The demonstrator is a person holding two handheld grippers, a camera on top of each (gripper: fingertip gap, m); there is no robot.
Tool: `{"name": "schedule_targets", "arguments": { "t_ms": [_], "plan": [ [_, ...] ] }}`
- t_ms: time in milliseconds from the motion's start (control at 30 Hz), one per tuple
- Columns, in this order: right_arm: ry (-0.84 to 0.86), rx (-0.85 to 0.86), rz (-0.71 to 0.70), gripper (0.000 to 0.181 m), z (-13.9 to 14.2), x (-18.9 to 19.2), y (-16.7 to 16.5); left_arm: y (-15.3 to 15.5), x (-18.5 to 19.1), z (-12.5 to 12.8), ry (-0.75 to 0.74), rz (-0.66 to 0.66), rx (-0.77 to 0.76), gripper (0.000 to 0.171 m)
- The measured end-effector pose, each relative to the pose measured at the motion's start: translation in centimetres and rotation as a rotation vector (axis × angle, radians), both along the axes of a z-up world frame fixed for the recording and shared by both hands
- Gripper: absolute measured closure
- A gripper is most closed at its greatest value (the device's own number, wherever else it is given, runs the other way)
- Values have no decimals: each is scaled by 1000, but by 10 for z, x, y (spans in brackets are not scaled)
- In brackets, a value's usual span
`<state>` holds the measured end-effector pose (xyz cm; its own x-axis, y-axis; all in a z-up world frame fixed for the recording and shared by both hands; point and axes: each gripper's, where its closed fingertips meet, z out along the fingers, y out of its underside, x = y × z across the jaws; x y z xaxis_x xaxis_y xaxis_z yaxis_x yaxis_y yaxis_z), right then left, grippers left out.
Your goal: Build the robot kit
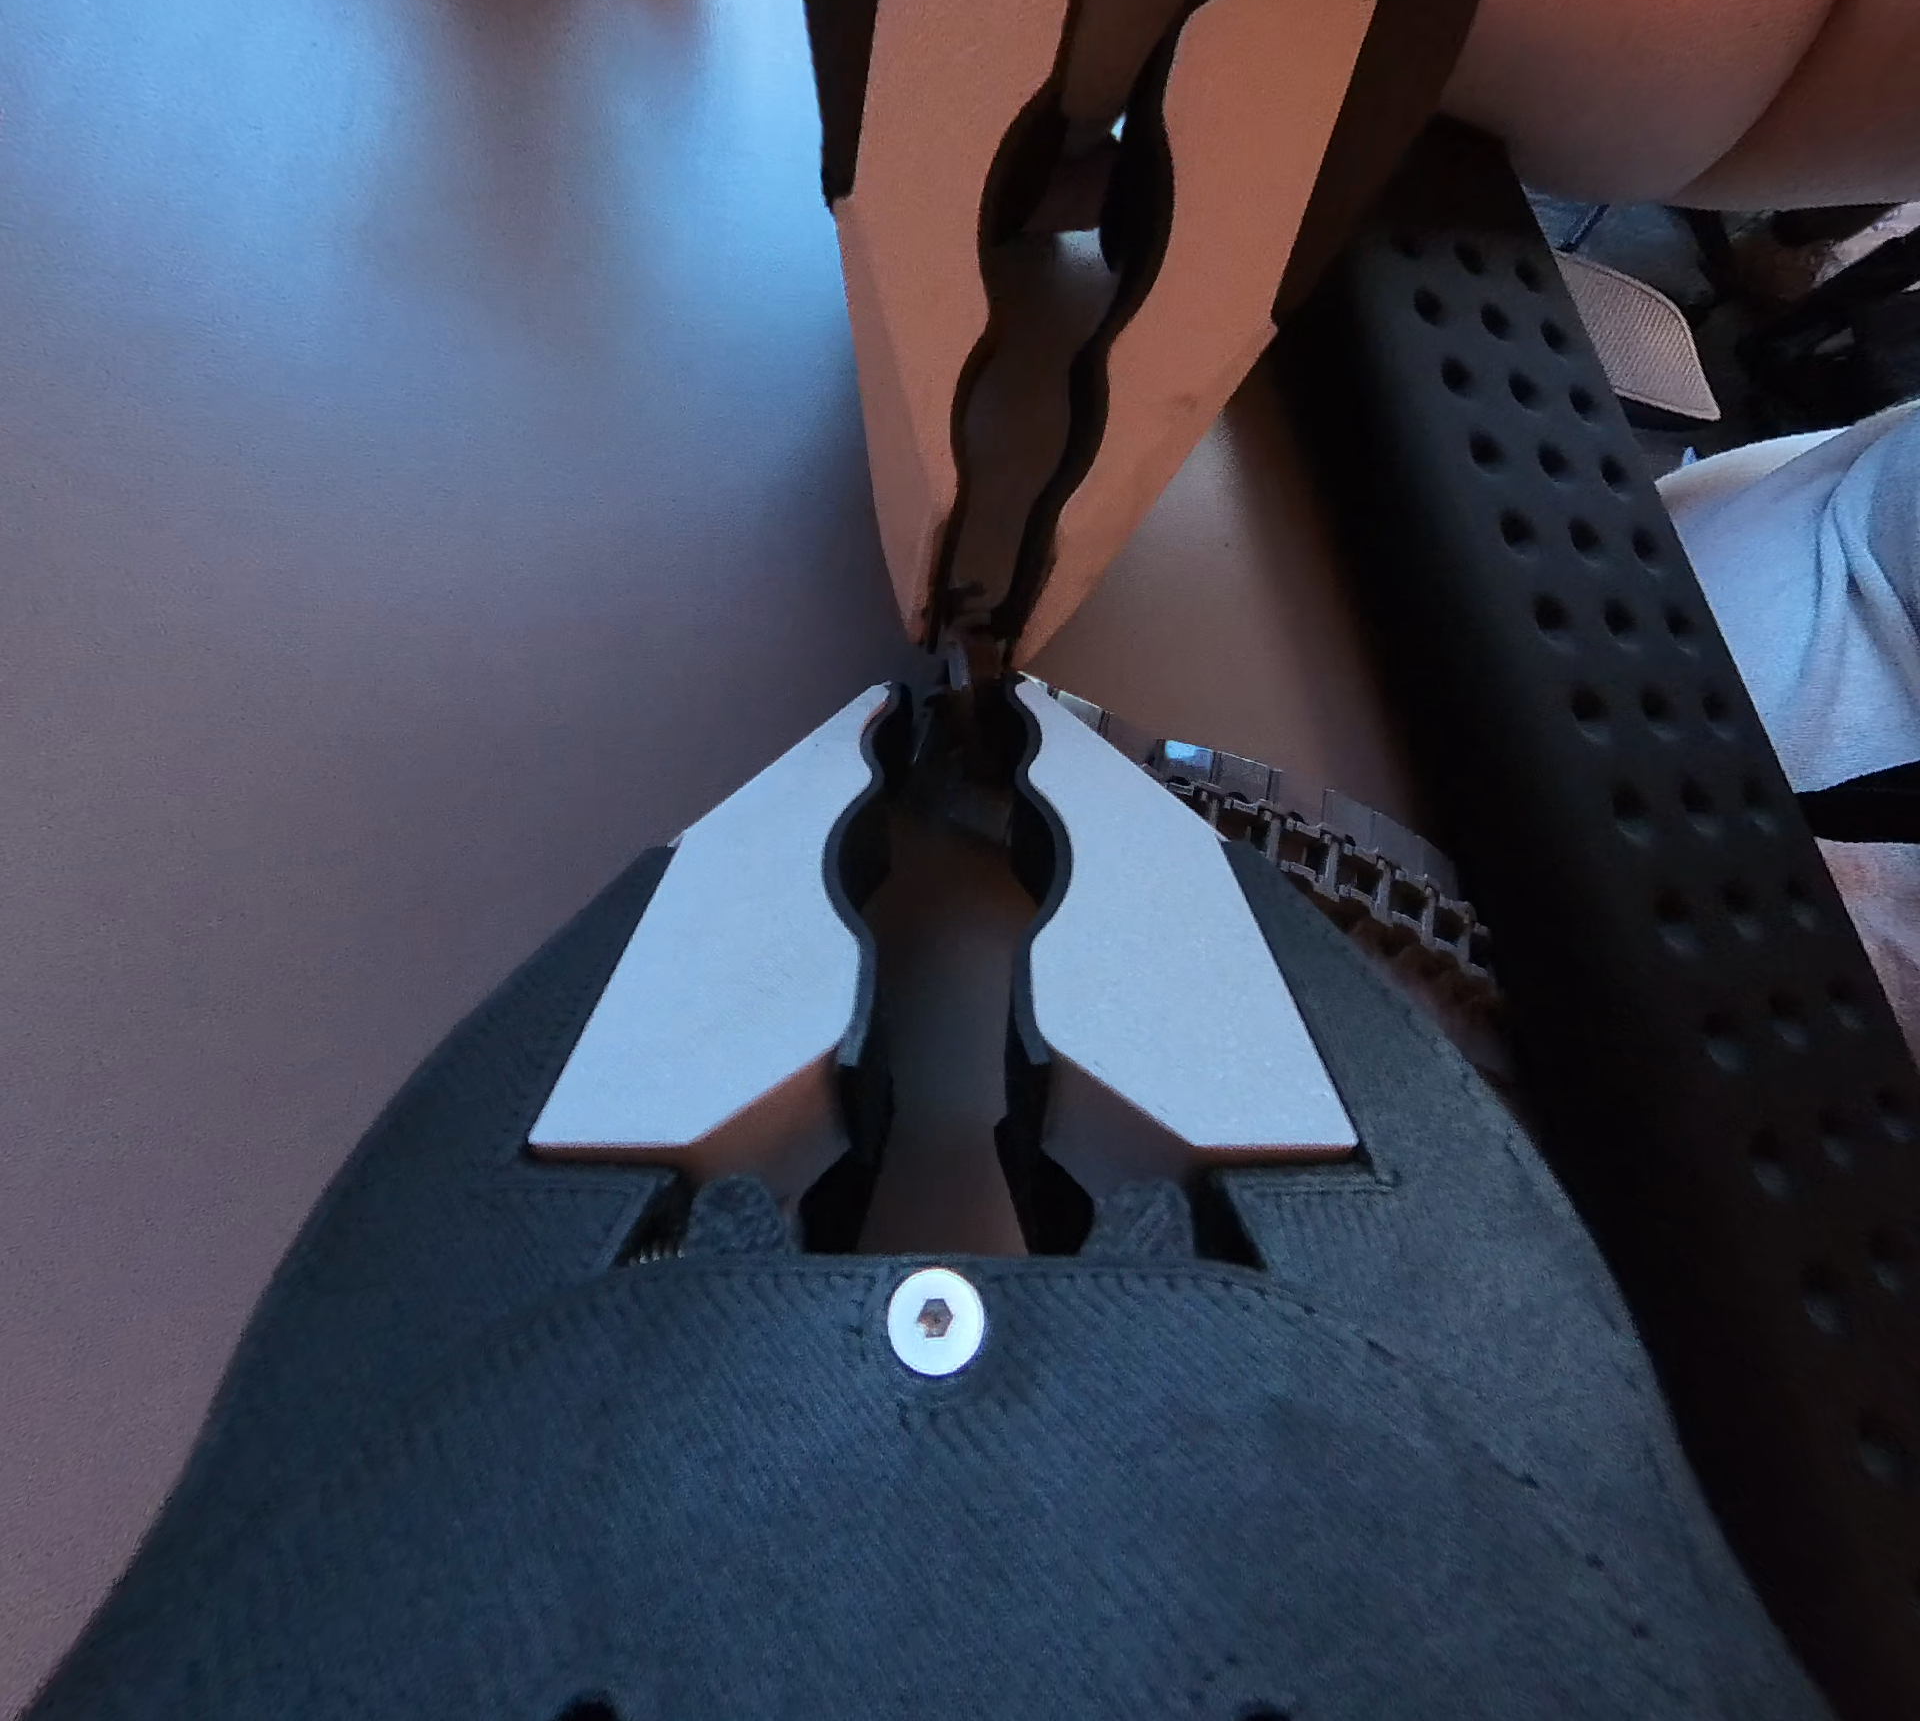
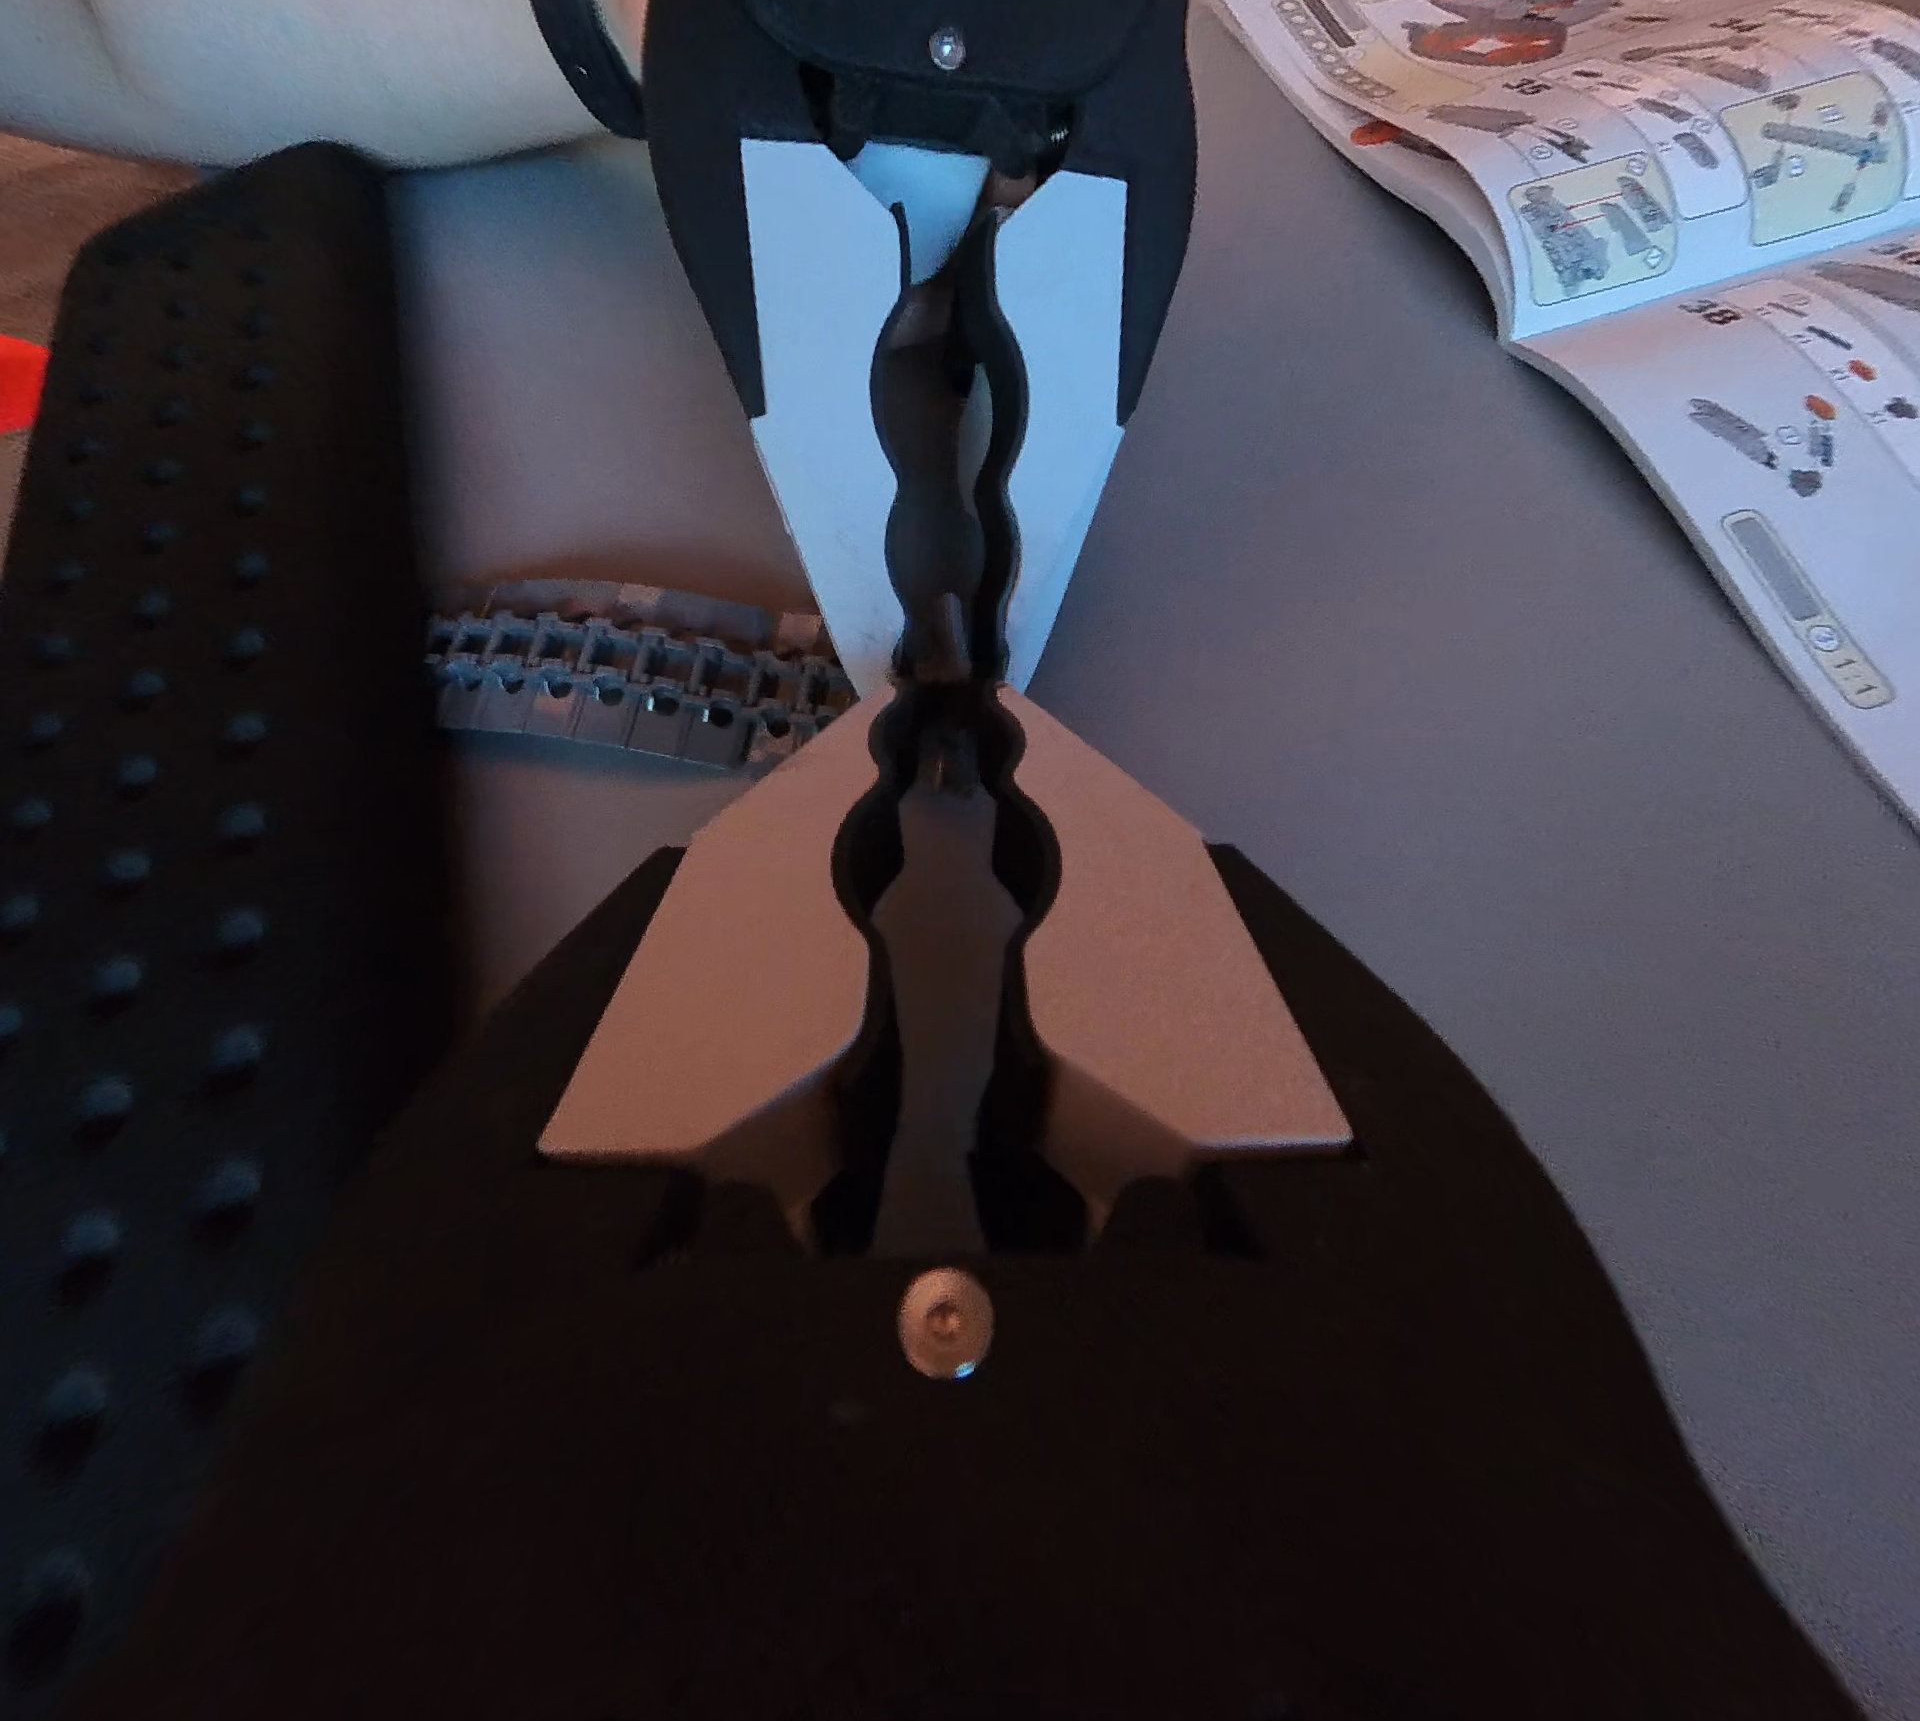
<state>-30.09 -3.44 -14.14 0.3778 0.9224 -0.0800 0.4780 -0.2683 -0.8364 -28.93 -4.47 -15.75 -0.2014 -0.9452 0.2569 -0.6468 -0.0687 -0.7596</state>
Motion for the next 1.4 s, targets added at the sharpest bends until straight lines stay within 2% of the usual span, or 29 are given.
{"name": "schedule_targets", "arguments": {
  "t_ms": [200,367,433,567,667,800,867,967,1133,1200,1400],
  "plan": [
    [-6,-8,15,174,1,0,0,0,0,0,0,0,-4,156],
    [-76,43,-8,176,-1,0,1,1,-3,0,1,-18,5,151],
    [-158,52,-13,175,-12,4,1,2,-5,0,6,-20,3,147],
    [-151,106,-2,176,-9,-3,0,4,-6,3,15,6,-83,143],
    [-152,90,-15,176,-11,-2,2,10,-19,2,98,10,-124,140],
    [-85,-4,-48,176,-11,2,3,28,-37,2,174,95,-200,145],
    [-63,-63,-67,176,-13,5,4,28,-42,2,223,131,-276,153],
    [-83,-75,-91,176,-15,11,5,24,-39,1,255,169,-345,154],
    [-95,-96,-118,176,-15,14,5,3,-31,8,398,296,-465,133],
    [-103,-99,-131,176,-15,17,7,-8,-29,6,446,334,-374,129],
    [-132,-62,-159,176,-15,25,12,-18,-21,-5,556,424,82,106]
  ]
}}
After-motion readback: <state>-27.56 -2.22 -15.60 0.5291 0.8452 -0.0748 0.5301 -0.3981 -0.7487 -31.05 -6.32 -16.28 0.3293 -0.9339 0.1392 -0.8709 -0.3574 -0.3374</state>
